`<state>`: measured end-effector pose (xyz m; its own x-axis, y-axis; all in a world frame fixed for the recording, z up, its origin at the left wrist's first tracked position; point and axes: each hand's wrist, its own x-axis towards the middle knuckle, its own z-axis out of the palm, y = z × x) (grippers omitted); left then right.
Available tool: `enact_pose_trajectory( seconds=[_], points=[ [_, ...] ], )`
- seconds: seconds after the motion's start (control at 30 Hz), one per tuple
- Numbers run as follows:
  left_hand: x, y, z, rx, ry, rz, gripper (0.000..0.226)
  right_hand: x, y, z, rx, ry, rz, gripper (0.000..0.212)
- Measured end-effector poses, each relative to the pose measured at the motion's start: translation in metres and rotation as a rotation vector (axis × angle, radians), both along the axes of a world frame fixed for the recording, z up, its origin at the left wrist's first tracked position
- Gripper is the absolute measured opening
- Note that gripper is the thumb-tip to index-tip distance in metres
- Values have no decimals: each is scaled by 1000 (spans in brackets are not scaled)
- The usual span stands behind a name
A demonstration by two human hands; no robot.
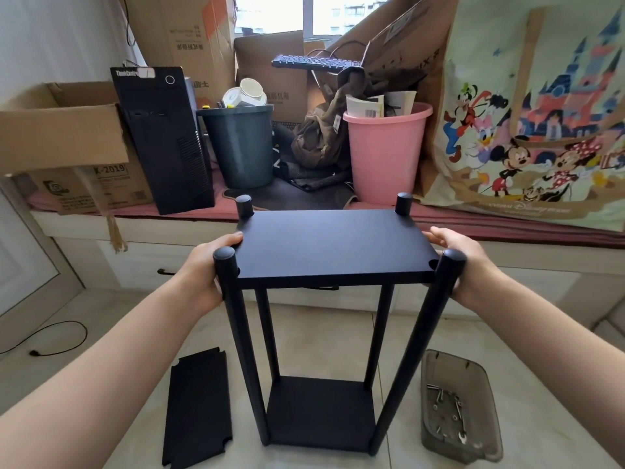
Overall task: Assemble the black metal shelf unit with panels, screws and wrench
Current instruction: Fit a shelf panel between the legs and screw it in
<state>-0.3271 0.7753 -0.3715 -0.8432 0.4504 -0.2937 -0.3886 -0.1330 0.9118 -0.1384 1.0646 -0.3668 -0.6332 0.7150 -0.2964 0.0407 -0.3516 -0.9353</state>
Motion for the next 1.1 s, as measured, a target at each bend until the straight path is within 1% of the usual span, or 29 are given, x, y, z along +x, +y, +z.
enact_pose_trajectory(
  seconds=[0.13, 0.2, 0.27, 0.3, 0.37, 0.47, 0.57, 0.7, 0.8, 0.97, 1.03, 1.1],
  points=[
    [0, -2, -2, 13, 2, -20, 20, -4, -2, -1, 26, -19, -23, 16],
    [2, 0, -2, 1, 3, 1, 22, -4, -4, 0, 42, -30, -14, 17],
    [3, 2, -2, 8, -5, 31, 30, -2, -6, 3, 19, -23, 14, 19],
    [4, 3, -2, 16, -13, 40, 35, 1, -7, 4, -9, -11, 30, 22],
    [5, 4, -2, 26, -20, 45, 40, 9, -7, 3, -53, 38, 54, 34],
    [6, 4, -2, 29, -26, 48, 38, 19, -7, -5, -4, 100, 54, 51],
    [6, 5, -3, 29, -28, 44, 30, 17, -13, -7, 14, 117, 18, 58],
    [2, 3, -4, 19, -23, 24, 31, 9, -16, -2, -27, 106, -45, 60],
    [0, 0, -4, -3, -20, 6, 29, 4, -15, 1, -43, 74, -47, 53],
    [-4, -1, -9, 13, -1, 5, 21, 2, -10, 6, -16, 8, 76, 28],
    [-5, -1, -10, 8, 0, 5, 18, 0, -6, 3, -24, -18, 95, 17],
    [-7, 0, -10, -8, -4, 12, 17, 0, -6, -1, -45, -34, 82, 11]
  ],
)
